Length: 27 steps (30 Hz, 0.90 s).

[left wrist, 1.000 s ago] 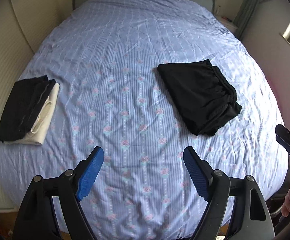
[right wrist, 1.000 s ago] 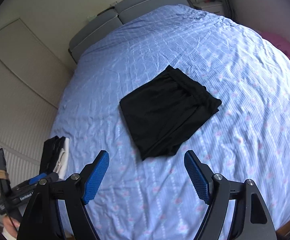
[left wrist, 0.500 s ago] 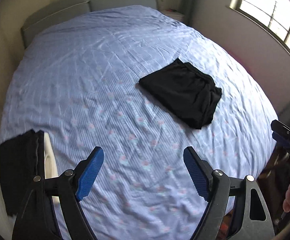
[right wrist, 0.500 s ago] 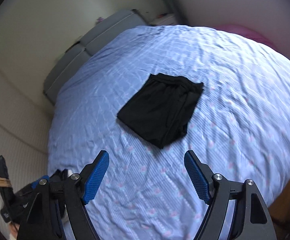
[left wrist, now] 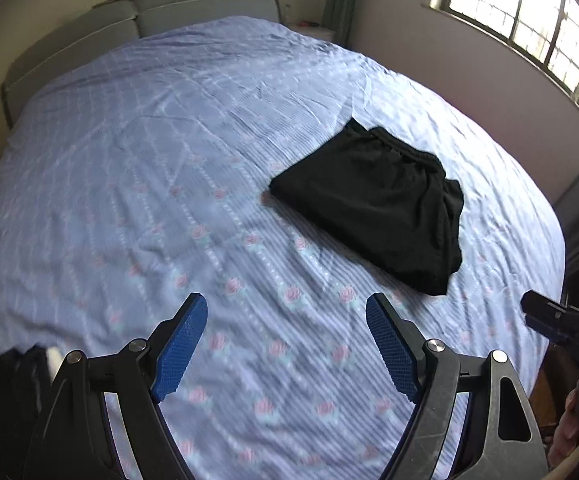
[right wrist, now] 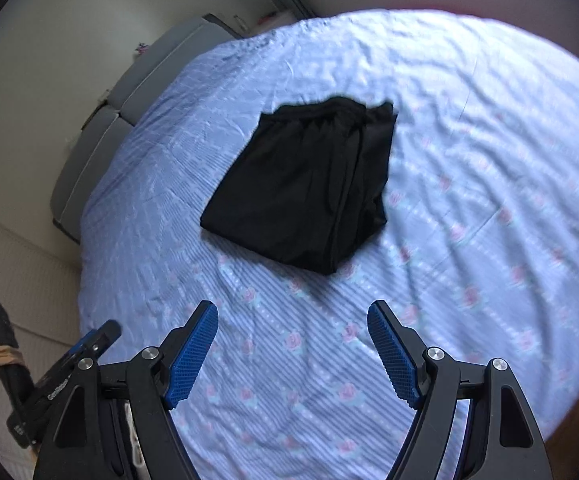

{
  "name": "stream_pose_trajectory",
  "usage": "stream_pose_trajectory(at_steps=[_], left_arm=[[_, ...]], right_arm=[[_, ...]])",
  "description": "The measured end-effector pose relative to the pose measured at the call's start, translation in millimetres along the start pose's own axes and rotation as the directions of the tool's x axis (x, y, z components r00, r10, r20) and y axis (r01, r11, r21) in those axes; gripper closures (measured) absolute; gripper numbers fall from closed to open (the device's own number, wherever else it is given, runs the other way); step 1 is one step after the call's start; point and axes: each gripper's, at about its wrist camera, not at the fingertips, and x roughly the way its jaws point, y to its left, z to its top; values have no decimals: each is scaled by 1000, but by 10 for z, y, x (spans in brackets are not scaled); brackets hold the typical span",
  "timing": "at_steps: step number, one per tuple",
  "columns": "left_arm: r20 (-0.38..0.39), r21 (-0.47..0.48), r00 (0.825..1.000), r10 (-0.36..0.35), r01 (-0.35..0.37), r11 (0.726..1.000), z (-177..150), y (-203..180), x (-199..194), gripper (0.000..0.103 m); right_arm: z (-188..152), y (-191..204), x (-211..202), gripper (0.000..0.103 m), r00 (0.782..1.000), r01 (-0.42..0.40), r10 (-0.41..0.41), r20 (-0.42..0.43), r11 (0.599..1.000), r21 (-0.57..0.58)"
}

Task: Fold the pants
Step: 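Move the right gripper down to the folded pants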

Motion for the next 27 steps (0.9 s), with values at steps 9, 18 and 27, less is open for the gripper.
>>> stream_pose_trajectory(at_steps=[9, 18, 27], left_arm=[[-71, -24, 992, -107, 106, 994, 258, 80, 950, 22], [-116, -194, 966, -233, 208, 959, 509, 188, 1742, 22], [-151, -228, 953, -264, 226, 947, 814, 111, 2236, 26]], right_arm=[[6, -477, 866, 25, 999, -16, 27, -41, 967, 253], [38, -521, 1336, 25, 998, -6, 24, -64, 963, 268], [265, -475, 1499, 25, 999, 5, 8, -53, 970, 244]])
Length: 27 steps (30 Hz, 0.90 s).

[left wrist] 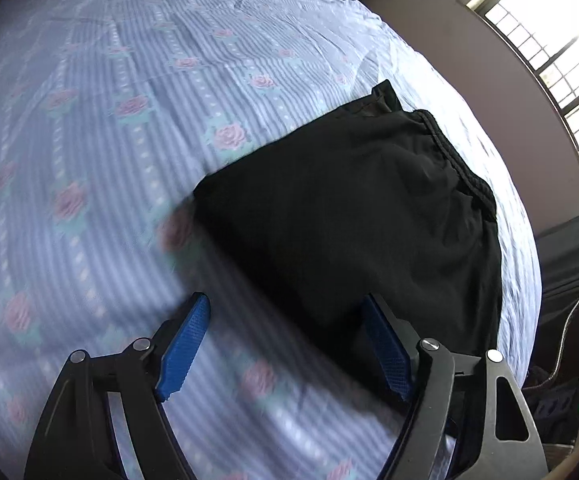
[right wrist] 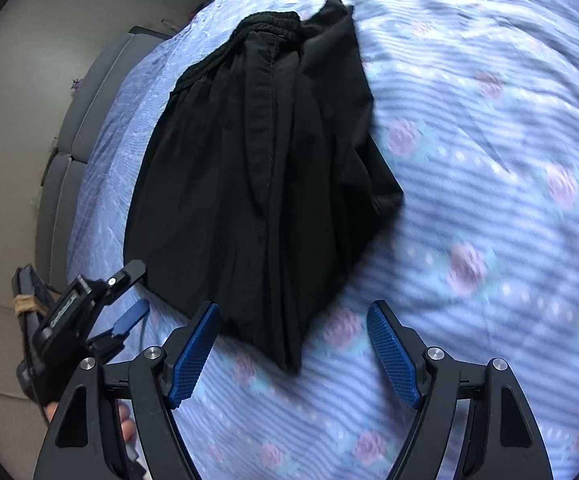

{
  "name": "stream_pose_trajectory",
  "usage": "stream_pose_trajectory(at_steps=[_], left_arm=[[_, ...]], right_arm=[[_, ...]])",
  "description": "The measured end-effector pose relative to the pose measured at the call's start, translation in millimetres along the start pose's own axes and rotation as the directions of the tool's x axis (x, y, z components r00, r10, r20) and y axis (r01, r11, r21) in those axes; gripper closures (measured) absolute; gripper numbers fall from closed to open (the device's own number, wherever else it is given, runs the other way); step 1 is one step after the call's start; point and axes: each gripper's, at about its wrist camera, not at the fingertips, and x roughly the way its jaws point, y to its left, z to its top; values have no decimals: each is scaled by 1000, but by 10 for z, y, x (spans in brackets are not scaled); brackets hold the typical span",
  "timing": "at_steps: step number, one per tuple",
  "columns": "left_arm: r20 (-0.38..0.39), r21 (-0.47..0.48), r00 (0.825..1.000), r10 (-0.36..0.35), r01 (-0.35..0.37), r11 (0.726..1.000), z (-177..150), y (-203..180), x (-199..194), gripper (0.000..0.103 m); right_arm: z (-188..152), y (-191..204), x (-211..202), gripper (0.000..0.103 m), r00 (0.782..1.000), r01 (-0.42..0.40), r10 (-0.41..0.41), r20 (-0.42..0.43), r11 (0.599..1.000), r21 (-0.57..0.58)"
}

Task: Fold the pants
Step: 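Move the right gripper down to the folded pants, then grasp the folded pants with the right gripper and lift them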

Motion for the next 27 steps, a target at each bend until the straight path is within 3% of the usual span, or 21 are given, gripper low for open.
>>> stream_pose_trajectory(at_steps=[7, 11, 13, 14, 15, 17, 18, 21, 24, 27], left_arm=[[-7, -13, 1000, 20, -20, 1000, 252, -73, 202, 30], [11, -80, 1000, -8, 8, 997, 336, -15, 260, 34], [23, -171, 999, -44, 47, 984, 367, 80, 262, 47], [26, -216, 997, -77, 81, 973, 378, 133, 258, 62], [25, -262, 991, -128, 131, 956, 382, 190, 262, 75], [28, -353, 971, -236, 231, 907, 364, 283, 257, 84], [34, -363, 969, -247, 242, 900, 343, 282, 220, 87], [48, -279, 978, -204, 210, 937, 323, 84, 11, 90], [58, -134, 987, -147, 154, 979, 293, -238, -298, 91], [72, -29, 990, -125, 128, 991, 221, -480, -608, 91]], right_arm=[[181, 73, 119, 33, 1000, 21, -21, 13, 999, -40], [259, 97, 164, 38, 999, 31, -30, 24, 998, -53], [288, 113, 169, 41, 999, 34, -32, 25, 998, -53], [297, 110, 156, 47, 999, 29, -28, 25, 998, -47], [312, 109, 135, 58, 1000, 16, -15, 21, 999, -44], [326, 96, 90, 75, 1000, -11, 11, 5, 999, -45], [340, 106, 67, 83, 1000, -25, 25, -6, 999, -44], [363, 178, -86, 89, 998, -61, 60, -6, 995, -78], [352, 254, -378, 90, 997, -71, 74, 26, 990, -122], [279, 292, -691, 90, 994, -103, 107, 27, 986, -128]])
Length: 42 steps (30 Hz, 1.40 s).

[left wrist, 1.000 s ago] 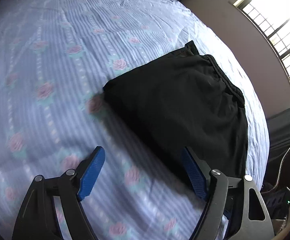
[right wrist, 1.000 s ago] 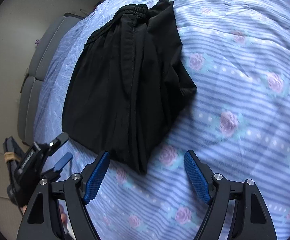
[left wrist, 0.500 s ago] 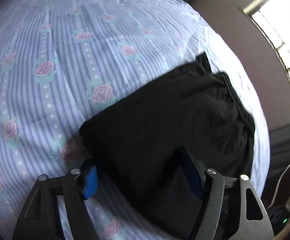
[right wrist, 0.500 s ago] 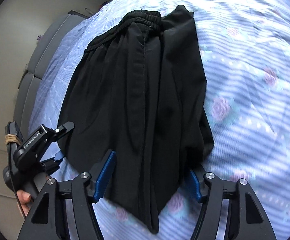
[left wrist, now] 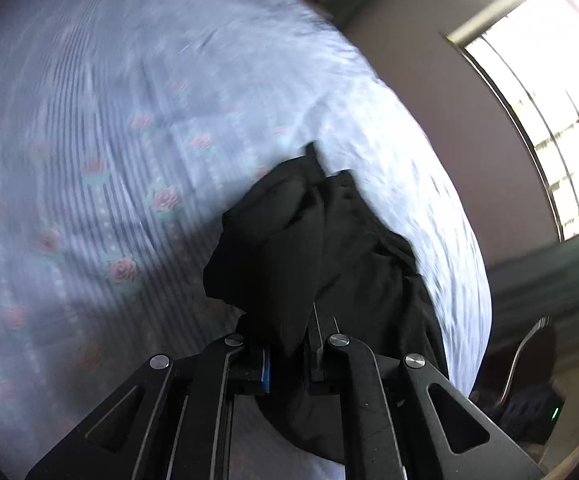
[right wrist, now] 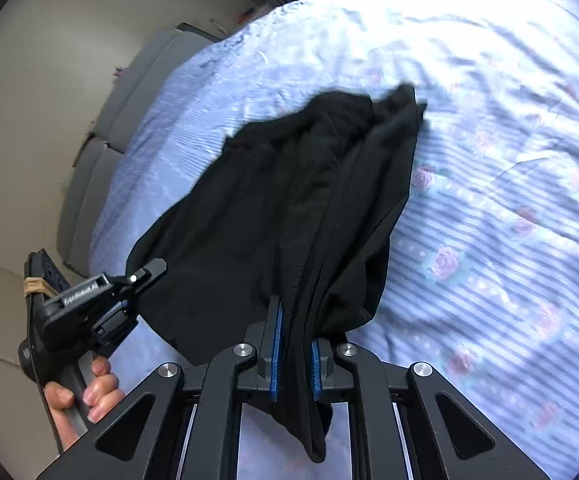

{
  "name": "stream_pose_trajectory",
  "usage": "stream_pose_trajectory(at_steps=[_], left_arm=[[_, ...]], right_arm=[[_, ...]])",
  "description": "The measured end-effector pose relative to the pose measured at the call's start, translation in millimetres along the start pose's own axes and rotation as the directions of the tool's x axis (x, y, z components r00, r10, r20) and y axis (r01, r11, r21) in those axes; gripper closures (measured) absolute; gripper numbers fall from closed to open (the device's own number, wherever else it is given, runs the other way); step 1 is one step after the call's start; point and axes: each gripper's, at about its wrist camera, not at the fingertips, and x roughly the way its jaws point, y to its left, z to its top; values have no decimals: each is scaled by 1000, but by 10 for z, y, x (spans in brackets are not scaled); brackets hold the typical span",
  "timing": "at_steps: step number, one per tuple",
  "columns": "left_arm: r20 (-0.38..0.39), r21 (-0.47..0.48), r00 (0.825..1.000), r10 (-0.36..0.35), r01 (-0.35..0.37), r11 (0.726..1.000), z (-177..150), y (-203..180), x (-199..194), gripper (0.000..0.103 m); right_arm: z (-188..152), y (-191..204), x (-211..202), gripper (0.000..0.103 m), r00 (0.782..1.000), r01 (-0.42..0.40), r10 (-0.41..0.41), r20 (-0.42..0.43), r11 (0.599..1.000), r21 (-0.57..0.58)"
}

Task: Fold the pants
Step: 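Grasp the folded pants with the right gripper and lift them, then carry the pants onto the folded clothes stack and open the right gripper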

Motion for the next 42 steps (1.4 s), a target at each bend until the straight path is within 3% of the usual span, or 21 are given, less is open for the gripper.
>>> stream_pose_trajectory(at_steps=[4, 11, 22, 28, 34, 42], left_arm=[[34, 76, 999, 7, -9, 997, -296, -218, -575, 92], [72, 82, 997, 1, -7, 997, -1107, -267, -1472, 92], [103, 56, 994, -43, 37, 998, -2632, -403, -2996, 92], [134, 89, 990, -39, 27, 996, -3340, -388, -3826, 92], [180, 5, 982, -50, 50, 999, -3836, -119, -4560, 92], [233, -52, 973, -8, 21, 998, -4086, 460, -5393, 92]], right_arm=[[-191, 139, -444, 90, 1000, -22, 22, 4, 999, -46], [-800, 431, -1328, 90, 997, -81, 80, -16, 988, -132], [-2252, 635, -2677, 90, 990, -138, 137, -20, 975, -175], [-3014, 850, -3281, 90, 988, -157, 154, -32, 963, -220], [-3553, 1198, -3663, 90, 980, -199, 190, -60, 944, -262], [-4116, 1844, -3729, 90, 959, -284, 262, -111, 907, -310]])
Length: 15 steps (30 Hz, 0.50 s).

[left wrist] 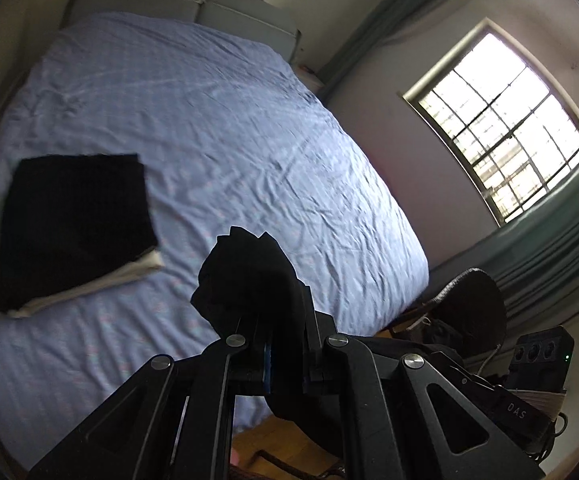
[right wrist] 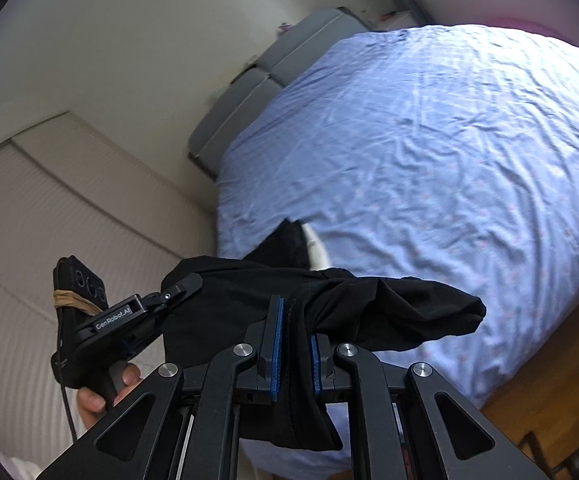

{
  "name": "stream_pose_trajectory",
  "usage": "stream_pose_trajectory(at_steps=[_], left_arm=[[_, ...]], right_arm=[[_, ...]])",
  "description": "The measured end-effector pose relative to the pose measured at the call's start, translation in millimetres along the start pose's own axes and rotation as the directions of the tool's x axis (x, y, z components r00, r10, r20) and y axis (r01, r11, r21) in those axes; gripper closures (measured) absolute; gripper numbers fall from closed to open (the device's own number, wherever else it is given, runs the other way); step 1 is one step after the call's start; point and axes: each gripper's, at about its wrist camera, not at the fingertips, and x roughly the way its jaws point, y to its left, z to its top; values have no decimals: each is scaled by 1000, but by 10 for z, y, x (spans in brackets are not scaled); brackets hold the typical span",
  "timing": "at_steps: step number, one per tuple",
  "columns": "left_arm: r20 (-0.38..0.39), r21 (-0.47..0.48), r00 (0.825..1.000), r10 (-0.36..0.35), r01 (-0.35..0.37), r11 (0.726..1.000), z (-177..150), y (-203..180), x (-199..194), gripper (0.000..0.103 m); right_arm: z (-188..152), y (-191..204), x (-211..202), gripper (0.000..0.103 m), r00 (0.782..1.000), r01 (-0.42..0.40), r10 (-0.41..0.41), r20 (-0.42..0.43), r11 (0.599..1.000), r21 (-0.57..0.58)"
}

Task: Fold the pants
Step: 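Carry the pants onto the folded clothes stack and open the right gripper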

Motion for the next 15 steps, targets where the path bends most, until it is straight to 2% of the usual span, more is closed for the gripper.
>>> stream_pose_trajectory(at_steps=[7, 10, 15], left_arm=[[41, 35, 999, -16, 15, 999, 432, 741, -565, 92], [40, 57, 999, -32, 30, 998, 732, 1094, -682, 92], [36, 89, 998, -58, 55, 994, 1230, 1622, -644, 92]], right_arm=[[-141, 732, 586, 90, 999, -32, 32, 17, 999, 4], [-181, 1047, 891, 90, 1000, -16, 16, 22, 1000, 7], [-102, 1444, 1478, 90, 999, 18, -19, 29, 1000, 17]])
